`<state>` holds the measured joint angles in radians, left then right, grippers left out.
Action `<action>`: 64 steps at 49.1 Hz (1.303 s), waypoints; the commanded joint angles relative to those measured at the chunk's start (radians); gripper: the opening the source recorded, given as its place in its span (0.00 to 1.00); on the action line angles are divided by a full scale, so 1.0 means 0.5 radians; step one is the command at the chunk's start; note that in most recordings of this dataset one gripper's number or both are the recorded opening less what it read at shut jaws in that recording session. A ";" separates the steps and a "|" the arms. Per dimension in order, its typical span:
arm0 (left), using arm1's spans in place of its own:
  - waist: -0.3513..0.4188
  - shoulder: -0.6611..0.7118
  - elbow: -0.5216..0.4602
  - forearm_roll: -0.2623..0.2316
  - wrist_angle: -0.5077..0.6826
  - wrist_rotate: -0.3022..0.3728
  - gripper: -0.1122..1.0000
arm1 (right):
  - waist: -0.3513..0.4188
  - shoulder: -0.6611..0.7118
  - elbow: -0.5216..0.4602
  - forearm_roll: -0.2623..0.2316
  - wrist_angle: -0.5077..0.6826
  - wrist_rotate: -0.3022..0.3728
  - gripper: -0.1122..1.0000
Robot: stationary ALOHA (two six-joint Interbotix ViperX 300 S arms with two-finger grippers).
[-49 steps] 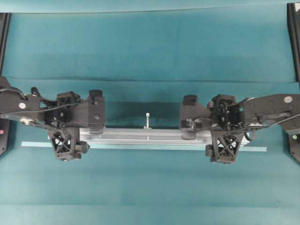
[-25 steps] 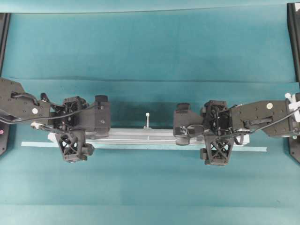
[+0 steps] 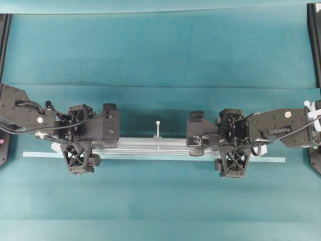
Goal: Lift the large metal rail with both hands.
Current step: 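Lower both open grippers around the rail and close them, then lift the rail upward with both grippers together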
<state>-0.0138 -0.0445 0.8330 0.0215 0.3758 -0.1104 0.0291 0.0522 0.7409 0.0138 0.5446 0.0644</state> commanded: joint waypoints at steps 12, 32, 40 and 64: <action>-0.021 -0.025 -0.028 0.003 -0.009 0.000 0.43 | -0.021 0.028 -0.009 0.015 0.009 0.012 0.49; -0.025 -0.025 -0.031 0.003 -0.009 -0.003 0.43 | -0.037 0.028 -0.009 0.018 0.015 0.006 0.47; -0.025 -0.031 -0.046 0.003 0.006 0.000 0.43 | -0.058 0.025 -0.015 0.009 0.015 0.000 0.47; -0.015 -0.307 -0.261 0.003 0.512 0.021 0.43 | -0.098 -0.288 -0.267 0.015 0.598 0.003 0.47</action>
<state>-0.0215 -0.1473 0.7378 0.0261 0.5937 -0.1012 -0.0153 -0.0476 0.6504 0.0199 0.7915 0.0675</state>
